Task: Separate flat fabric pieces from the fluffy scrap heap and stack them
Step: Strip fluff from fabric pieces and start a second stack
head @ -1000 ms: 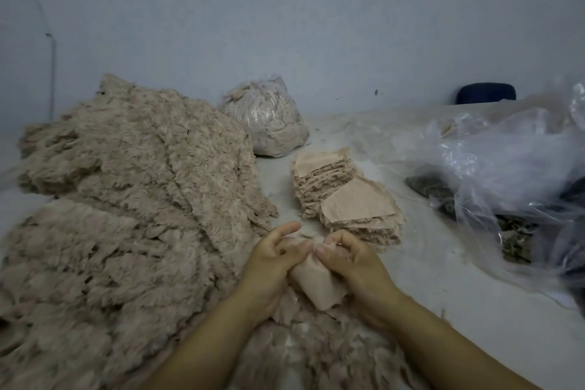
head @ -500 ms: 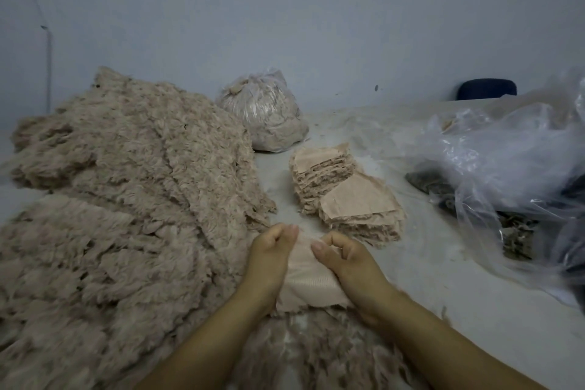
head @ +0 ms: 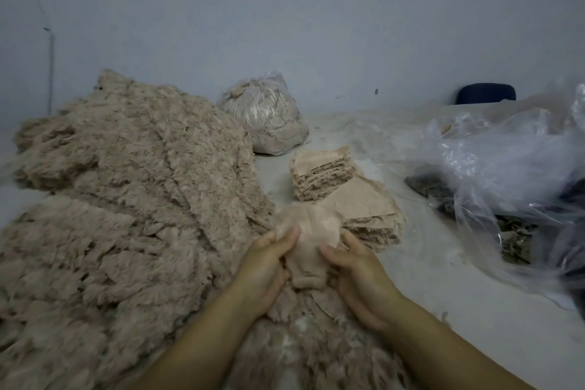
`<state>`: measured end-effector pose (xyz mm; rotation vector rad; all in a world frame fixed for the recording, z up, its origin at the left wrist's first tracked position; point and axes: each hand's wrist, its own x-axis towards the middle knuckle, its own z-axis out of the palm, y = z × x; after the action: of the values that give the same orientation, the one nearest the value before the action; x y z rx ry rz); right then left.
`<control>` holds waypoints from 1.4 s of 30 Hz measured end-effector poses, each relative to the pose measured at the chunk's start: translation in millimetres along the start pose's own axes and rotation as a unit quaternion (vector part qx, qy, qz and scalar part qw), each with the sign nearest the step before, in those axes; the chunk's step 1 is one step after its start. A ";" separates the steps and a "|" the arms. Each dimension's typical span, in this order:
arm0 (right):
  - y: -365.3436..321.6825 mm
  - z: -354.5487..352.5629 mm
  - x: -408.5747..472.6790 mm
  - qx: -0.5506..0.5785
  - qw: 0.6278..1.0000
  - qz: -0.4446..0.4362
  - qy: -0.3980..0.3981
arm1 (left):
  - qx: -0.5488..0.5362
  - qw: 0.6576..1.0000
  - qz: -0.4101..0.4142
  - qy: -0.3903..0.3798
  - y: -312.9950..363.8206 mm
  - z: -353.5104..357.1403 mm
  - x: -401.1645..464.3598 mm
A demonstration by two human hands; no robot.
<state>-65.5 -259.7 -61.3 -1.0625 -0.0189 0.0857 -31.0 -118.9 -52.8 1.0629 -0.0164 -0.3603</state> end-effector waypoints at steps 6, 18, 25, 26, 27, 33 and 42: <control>-12.1 -4.0 3.6 -0.033 0.997 0.067 -0.002 | 0.163 0.984 0.021 -0.062 3.8 -10.0 0.5; -16.8 -13.1 23.8 -0.278 0.920 -0.170 0.216 | 0.190 0.981 0.032 0.000 3.6 -6.3 8.8; -88.7 -46.3 82.6 -0.438 0.821 -0.210 0.300 | 0.205 0.971 0.110 0.060 35.9 43.2 64.9; -94.7 -51.1 90.2 -0.464 0.813 -0.194 0.295 | 0.194 0.973 0.105 0.071 35.2 48.5 74.0; -97.9 -55.5 96.3 -0.493 0.803 -0.174 0.285 | 0.187 0.974 0.097 0.082 33.1 52.2 80.8; -92.0 -69.6 90.3 -0.608 0.712 -0.138 0.323 | 0.353 0.919 0.149 0.092 25.7 19.8 74.9; 17.3 7.0 5.7 -0.511 0.851 -0.091 -0.081 | 0.649 0.718 0.171 -0.182 62.7 -39.5 0.5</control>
<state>-61.2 -244.7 -73.2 -2.1166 -0.3539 -0.0176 -5.6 -58.2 -18.7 2.3242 -0.9440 -0.1710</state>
